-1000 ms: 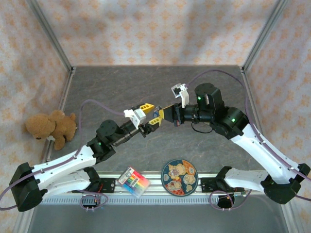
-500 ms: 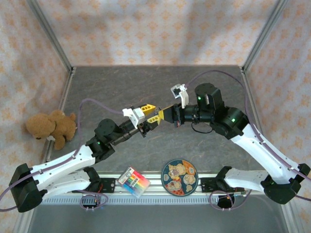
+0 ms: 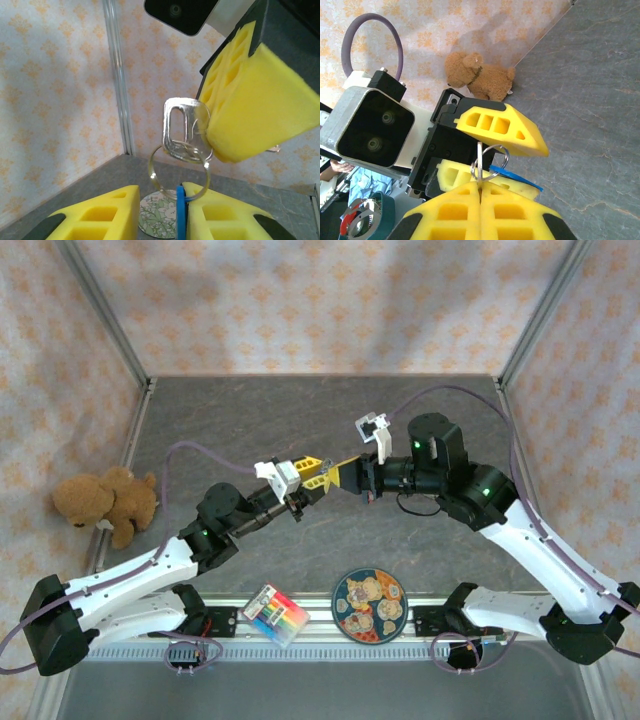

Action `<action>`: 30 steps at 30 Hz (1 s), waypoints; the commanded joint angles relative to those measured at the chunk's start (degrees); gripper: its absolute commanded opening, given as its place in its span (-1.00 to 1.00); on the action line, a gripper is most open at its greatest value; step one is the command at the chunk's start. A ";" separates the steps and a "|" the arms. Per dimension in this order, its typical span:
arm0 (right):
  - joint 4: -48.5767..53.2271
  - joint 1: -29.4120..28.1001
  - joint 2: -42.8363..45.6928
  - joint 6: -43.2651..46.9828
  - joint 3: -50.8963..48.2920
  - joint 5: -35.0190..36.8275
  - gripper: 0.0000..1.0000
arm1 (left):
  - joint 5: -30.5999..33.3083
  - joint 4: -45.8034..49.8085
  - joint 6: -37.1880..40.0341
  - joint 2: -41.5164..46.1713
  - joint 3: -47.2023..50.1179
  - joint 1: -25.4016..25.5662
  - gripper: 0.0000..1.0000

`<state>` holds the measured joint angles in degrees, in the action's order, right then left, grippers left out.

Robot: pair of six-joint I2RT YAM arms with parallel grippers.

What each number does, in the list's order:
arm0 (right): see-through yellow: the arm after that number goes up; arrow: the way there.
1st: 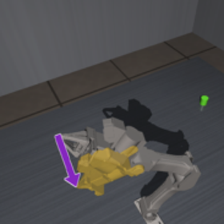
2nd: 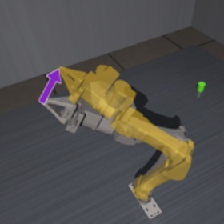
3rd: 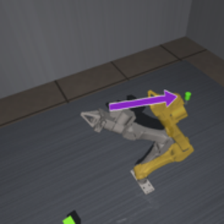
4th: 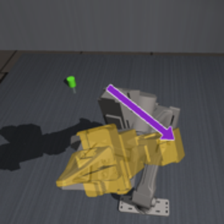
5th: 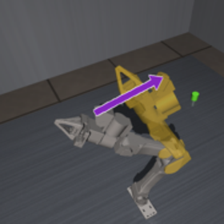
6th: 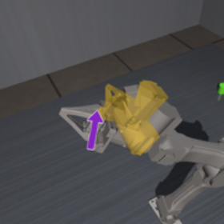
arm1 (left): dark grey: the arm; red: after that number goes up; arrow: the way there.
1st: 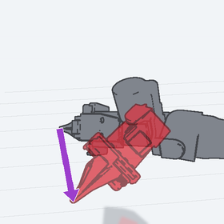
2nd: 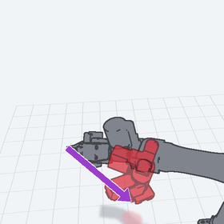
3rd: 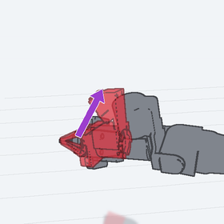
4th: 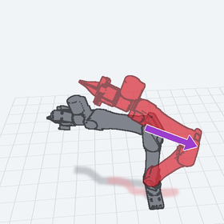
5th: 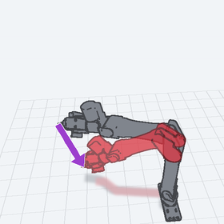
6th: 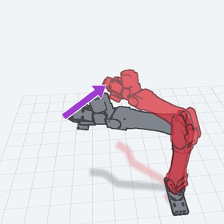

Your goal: Remove the keys from the keyring

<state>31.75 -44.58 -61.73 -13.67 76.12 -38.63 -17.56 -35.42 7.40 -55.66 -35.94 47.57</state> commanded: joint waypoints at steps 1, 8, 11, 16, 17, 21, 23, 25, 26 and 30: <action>-1.91 -0.07 1.24 -0.21 -0.62 -0.80 -1.00 | -0.13 -2.02 0.08 -0.24 -2.61 -0.43 -0.42; -2.03 -0.06 1.44 -0.24 -0.84 -0.65 -1.00 | -0.79 -1.18 0.07 -0.06 -3.19 -0.46 -0.46; -2.17 -0.03 1.55 -0.25 -0.86 -0.50 -1.00 | -0.87 -0.86 0.20 0.05 -3.17 -0.42 -0.57; -2.30 -0.07 1.97 -0.36 -0.76 -0.21 -1.00 | -0.75 -0.47 0.34 0.20 -2.99 -0.41 -0.69; -2.23 -0.07 1.98 -0.25 -0.71 -0.16 -1.00 | -0.80 -0.43 0.39 0.20 -2.99 -0.44 -0.75; -2.21 -0.07 2.06 -0.29 -0.69 -0.14 -1.00 | -0.64 -0.10 0.49 0.20 -3.08 -0.44 -0.91; -2.38 -0.07 2.32 -0.20 -0.71 0.20 -1.00 | -0.72 0.22 0.73 0.29 -3.08 -0.46 -1.00; -2.60 -0.07 2.69 -0.13 -0.97 0.89 -1.00 | -0.89 0.53 0.86 0.53 -3.00 -0.44 -1.00; -2.83 -0.07 2.87 -0.12 -1.06 0.99 -1.00 | -0.82 0.49 0.93 0.64 -2.95 -0.46 -1.00; -2.74 -0.07 3.67 0.75 -1.52 3.49 -1.00 | 0.80 0.82 0.71 1.74 -2.64 -0.55 -1.00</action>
<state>30.55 -44.58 -60.55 -13.63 75.07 -37.23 -19.07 -35.16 7.62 -55.51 -37.45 47.62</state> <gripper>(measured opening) 0.040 0.055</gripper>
